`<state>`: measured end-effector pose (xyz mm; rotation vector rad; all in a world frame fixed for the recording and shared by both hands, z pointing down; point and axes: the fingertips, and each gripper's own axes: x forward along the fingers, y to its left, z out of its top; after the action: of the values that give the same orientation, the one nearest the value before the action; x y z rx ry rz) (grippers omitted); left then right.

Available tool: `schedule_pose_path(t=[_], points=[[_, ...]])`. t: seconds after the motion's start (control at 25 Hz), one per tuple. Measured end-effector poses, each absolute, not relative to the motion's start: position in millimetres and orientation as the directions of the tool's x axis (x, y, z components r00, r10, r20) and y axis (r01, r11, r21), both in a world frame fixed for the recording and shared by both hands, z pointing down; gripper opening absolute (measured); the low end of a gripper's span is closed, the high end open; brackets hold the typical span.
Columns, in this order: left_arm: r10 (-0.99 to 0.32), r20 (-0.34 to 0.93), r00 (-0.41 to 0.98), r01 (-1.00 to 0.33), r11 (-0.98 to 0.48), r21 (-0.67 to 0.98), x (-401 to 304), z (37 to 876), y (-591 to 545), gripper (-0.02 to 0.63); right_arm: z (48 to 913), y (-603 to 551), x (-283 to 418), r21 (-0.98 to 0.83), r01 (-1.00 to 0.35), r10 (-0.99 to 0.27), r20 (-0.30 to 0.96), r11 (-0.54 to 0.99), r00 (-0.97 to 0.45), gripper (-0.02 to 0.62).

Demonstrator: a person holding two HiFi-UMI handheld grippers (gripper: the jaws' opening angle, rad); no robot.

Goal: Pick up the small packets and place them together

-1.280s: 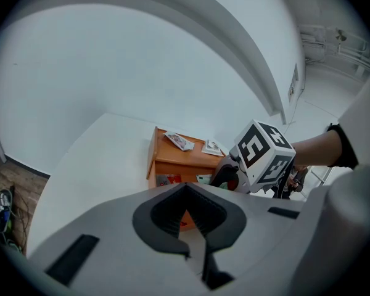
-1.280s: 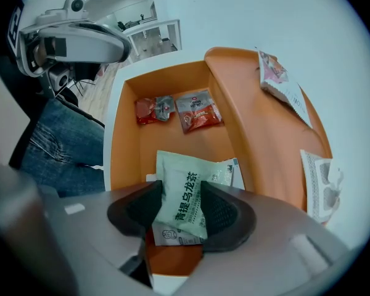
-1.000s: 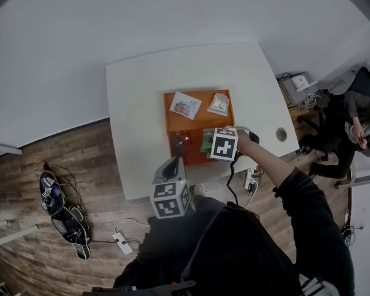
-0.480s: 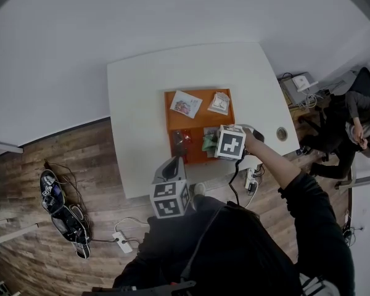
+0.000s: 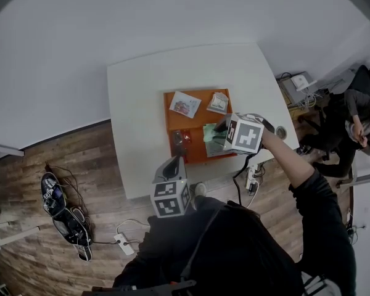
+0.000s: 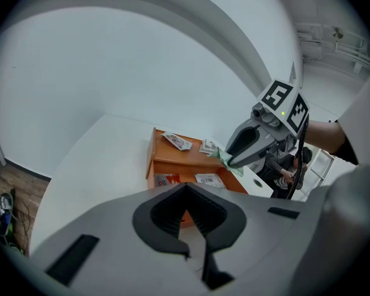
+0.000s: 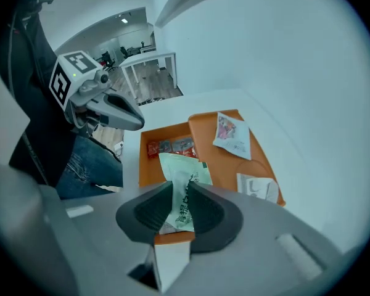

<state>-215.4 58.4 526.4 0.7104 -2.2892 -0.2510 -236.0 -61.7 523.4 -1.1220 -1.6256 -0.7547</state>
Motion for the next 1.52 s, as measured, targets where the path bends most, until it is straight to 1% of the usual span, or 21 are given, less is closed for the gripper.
schedule_pose_path(t=[0.24, 0.44, 0.8, 1.16, 1.28, 1.52], points=[[-0.560, 0.579, -0.593, -0.426, 0.828, 0.364, -214.9, 523.5, 58.3, -0.002, 501.5, -70.9, -284.9, 0.046, 0.893, 0.324, 0.922, 0.448, -0.210, 0.077], [-0.552, 0.585, -0.594, -0.417, 0.833, 0.363, -214.7, 524.6, 61.8, -0.002, 499.0, -73.1, -319.2, 0.079, 0.871, 0.316, 0.912, 0.486, -0.260, 0.077], [-0.540, 0.594, -0.596, -0.397, 0.841, 0.367, -220.8, 531.0, 66.9, -0.002, 523.7, -71.6, -345.3, 0.080, 0.865, 0.277, 0.929, 0.495, -0.244, 0.078], [-0.540, 0.593, -0.597, -0.392, 0.841, 0.372, -225.1, 530.8, 65.8, -0.002, 537.2, -70.9, -348.4, 0.086, 0.866, 0.242, 0.942, 0.493, -0.231, 0.086], [-0.540, 0.593, -0.597, -0.391, 0.842, 0.372, -225.4, 531.8, 65.7, -0.002, 538.9, -70.9, -349.1, 0.082, 0.859, 0.241, 0.942, 0.506, -0.232, 0.118], [-0.541, 0.596, -0.594, -0.391, 0.841, 0.374, -227.4, 533.0, 65.9, -0.002, 532.0, -66.3, -350.1, 0.022, 0.850, 0.305, 0.928, 0.526, -0.213, 0.146]])
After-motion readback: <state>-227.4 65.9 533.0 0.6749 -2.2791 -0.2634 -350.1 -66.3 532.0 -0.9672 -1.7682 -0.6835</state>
